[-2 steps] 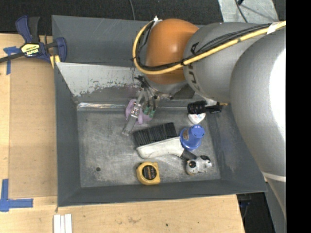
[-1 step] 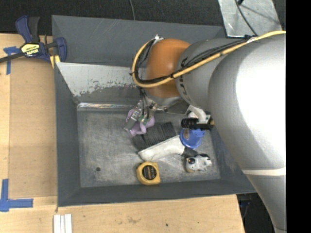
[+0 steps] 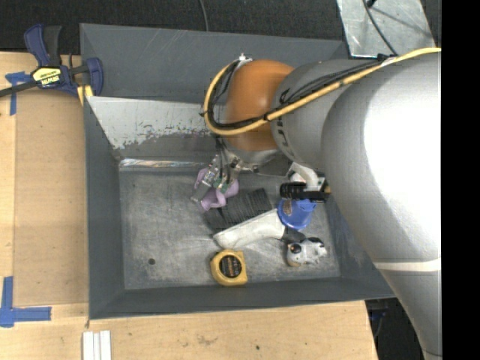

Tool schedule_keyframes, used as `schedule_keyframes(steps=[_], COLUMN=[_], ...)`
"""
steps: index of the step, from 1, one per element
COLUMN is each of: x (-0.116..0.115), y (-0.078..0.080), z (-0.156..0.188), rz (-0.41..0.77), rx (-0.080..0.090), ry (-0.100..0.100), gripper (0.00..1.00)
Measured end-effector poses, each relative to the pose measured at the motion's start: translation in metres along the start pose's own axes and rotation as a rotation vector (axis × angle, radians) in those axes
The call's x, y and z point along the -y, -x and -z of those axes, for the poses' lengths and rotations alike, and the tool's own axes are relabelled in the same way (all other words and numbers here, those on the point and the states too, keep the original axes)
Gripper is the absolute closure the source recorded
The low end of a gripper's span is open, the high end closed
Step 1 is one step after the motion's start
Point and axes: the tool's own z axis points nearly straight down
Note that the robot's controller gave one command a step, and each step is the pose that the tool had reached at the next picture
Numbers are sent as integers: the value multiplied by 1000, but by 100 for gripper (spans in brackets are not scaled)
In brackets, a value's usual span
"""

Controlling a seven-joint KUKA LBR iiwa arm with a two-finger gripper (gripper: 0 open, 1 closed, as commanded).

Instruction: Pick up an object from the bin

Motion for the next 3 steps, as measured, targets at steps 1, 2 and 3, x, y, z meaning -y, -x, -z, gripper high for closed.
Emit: schedule_keyframes(steps=[1,2,3], x=[-11,-11,-10], y=[5,5,2], z=[117,117,132], rz=[29,30,83], rx=[-15,-15,-18], ry=[-13,-13,-16], gripper=[100,100,100])
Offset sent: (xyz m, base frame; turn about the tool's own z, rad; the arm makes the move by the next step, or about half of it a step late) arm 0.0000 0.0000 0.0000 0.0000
